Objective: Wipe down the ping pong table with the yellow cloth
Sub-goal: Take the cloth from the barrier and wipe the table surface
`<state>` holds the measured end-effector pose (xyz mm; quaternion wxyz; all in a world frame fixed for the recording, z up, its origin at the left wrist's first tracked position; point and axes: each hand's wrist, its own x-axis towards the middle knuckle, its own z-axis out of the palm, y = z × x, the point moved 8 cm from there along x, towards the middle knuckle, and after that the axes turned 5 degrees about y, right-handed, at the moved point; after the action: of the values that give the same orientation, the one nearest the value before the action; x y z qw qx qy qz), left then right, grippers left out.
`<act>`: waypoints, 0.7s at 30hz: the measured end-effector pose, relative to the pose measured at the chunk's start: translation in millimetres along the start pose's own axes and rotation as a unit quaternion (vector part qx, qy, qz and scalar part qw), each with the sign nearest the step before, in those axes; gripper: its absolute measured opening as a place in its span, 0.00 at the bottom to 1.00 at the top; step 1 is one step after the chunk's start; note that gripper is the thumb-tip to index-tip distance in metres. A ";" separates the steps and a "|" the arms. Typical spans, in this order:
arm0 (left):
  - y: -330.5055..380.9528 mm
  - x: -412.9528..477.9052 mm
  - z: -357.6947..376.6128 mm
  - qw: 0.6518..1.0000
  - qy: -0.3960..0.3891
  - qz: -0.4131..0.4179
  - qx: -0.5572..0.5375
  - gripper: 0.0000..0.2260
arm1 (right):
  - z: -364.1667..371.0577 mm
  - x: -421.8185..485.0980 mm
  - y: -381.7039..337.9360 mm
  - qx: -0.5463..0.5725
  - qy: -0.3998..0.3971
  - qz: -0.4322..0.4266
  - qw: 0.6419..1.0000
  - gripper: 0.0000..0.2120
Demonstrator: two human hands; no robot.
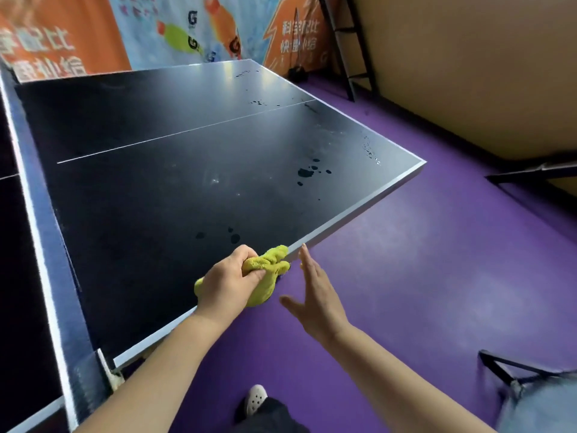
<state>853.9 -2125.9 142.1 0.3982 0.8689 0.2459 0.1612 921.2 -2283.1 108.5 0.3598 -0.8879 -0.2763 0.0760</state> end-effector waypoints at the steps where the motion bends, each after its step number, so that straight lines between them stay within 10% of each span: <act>1: 1.7 11.1 1.2 1.000 0.000 -0.003 0.000 0.05 | -4.0 13.6 4.8 -0.012 -0.002 0.001 1.000 0.47; 8: 15.8 81.9 3.8 0.999 0.016 0.035 -0.020 0.02 | -21.8 106.0 20.7 0.002 0.032 -0.027 0.999 0.29; 14: 14.9 109.9 -0.6 0.998 0.050 0.042 0.013 0.03 | -9.1 157.4 25.6 0.067 -0.009 0.011 0.998 0.37; 21: 2.2 127.2 -26.6 0.986 0.117 -0.019 0.115 0.07 | 9.4 214.2 -13.5 -0.021 -0.071 -0.178 0.981 0.25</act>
<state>947.1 -2040.1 171.3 0.2666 0.8795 0.3241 0.2246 1091.2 -2152.7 124.5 0.3285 -0.8242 -0.4563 0.0675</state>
